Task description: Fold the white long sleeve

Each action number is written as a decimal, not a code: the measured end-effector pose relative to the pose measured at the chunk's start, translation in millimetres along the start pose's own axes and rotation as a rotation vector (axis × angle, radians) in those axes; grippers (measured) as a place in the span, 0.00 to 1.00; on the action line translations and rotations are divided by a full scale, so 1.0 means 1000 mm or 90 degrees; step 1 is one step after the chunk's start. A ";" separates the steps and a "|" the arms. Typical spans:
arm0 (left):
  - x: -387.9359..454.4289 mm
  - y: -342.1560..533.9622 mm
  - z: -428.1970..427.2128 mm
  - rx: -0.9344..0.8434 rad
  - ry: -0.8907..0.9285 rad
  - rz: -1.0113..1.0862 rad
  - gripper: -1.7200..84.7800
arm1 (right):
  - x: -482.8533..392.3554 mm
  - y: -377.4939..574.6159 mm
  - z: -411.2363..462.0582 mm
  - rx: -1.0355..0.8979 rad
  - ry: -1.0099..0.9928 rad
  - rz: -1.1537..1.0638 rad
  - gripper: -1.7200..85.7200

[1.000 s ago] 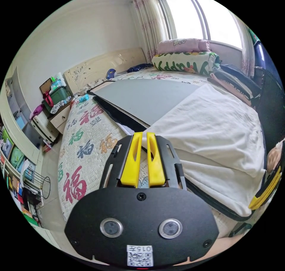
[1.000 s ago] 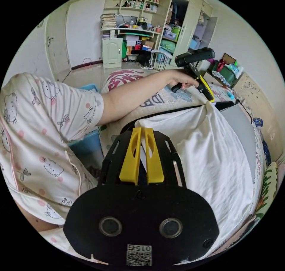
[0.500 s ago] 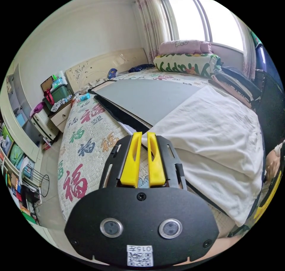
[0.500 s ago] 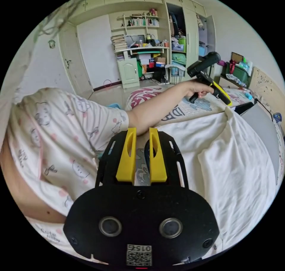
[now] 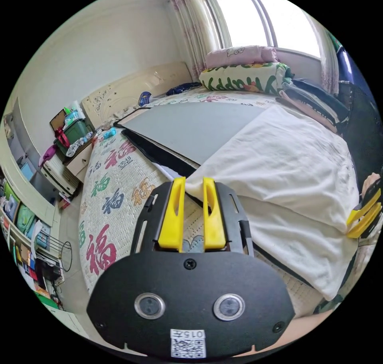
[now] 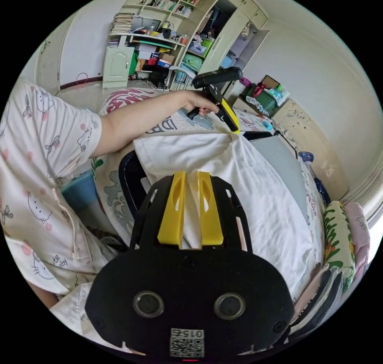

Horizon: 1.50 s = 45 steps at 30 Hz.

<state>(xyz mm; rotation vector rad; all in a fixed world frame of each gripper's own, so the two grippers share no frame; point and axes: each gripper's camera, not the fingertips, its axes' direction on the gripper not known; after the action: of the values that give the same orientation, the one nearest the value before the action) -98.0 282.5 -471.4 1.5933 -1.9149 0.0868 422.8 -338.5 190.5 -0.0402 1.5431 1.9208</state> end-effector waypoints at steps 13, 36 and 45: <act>-0.045 -0.040 0.018 -0.096 -0.058 0.031 0.02 | 0.043 0.019 -0.043 0.018 -0.138 0.012 0.02; 0.047 -0.273 -0.141 0.045 -0.034 0.194 0.02 | 0.233 0.263 -0.270 0.128 0.148 0.488 0.12; 0.191 -0.443 0.044 -0.070 0.067 0.265 0.02 | 0.280 0.236 -0.282 0.121 0.058 0.393 0.08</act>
<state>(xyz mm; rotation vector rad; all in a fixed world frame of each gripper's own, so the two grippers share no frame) 271.1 -17.9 -560.0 1.0793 -2.0993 0.2299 -19.4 -473.8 191.4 0.4904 1.9528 2.2351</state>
